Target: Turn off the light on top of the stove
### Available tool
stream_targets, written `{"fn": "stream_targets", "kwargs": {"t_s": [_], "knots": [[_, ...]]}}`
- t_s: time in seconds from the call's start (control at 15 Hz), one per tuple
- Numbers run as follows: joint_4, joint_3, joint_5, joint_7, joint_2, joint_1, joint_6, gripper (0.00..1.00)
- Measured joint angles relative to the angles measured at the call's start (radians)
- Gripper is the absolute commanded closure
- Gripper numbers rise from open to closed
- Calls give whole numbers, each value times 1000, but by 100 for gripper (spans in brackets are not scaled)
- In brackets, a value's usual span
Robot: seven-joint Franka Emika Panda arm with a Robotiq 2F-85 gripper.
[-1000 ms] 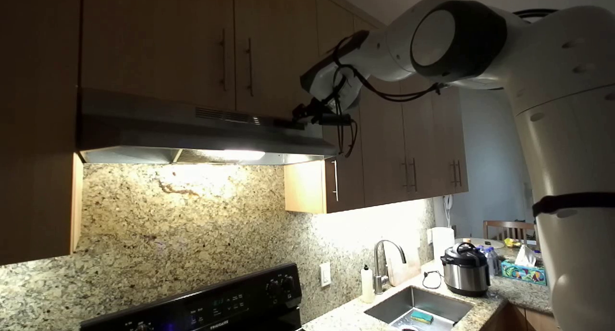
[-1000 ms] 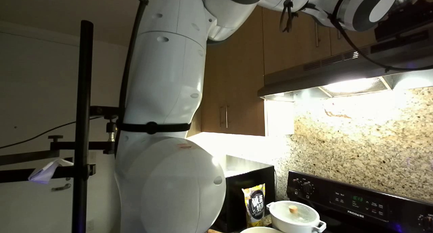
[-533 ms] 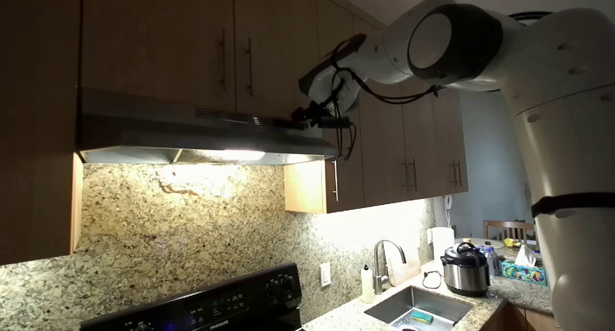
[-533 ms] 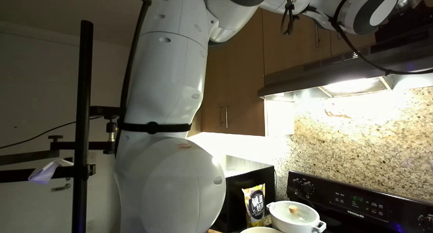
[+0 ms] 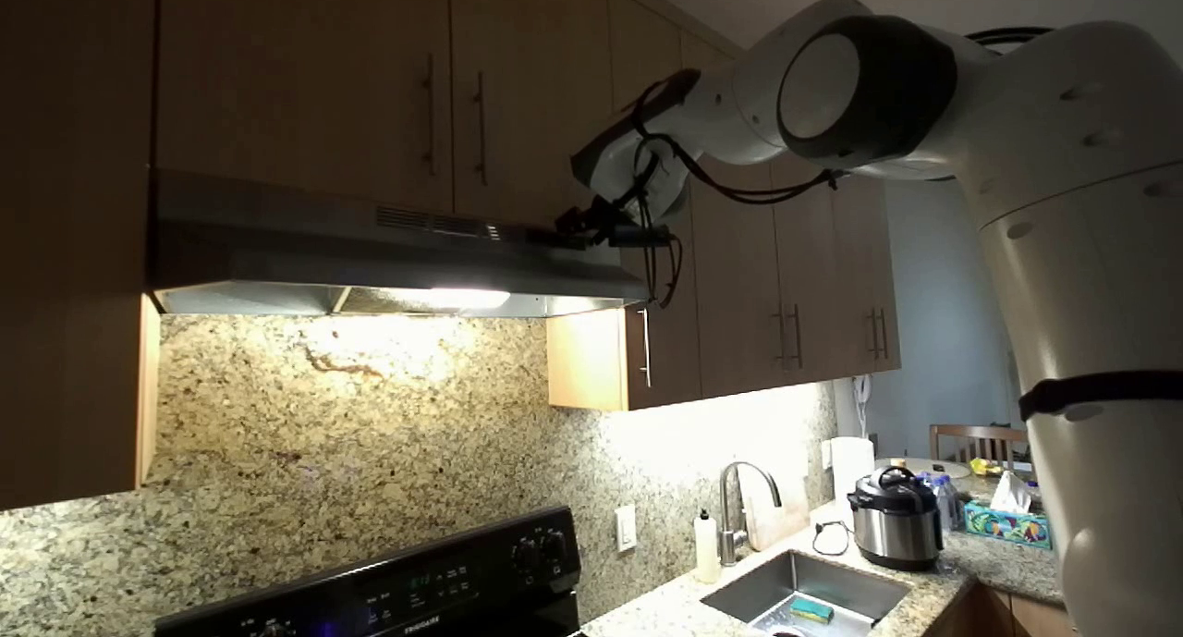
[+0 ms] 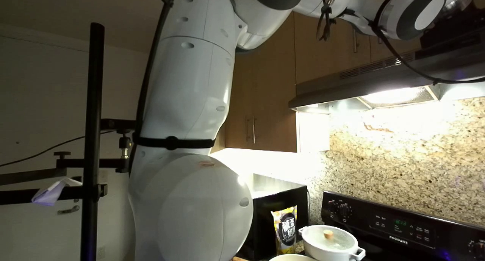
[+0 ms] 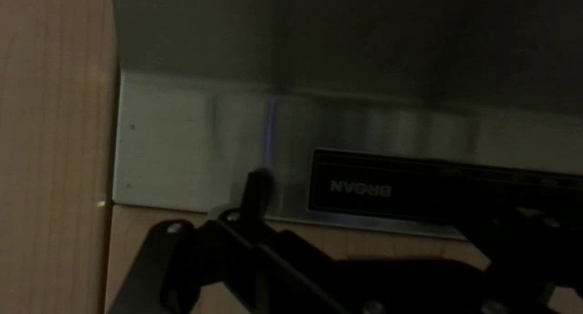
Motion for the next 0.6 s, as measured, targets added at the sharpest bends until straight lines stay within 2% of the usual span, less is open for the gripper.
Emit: {"fn": "stream_targets", "kwargs": {"t_s": [0.4,0.6], "knots": [[13,-6,-14,6,11,0,0,0],[23,-30,-35,20,23,-2,1,0]]}}
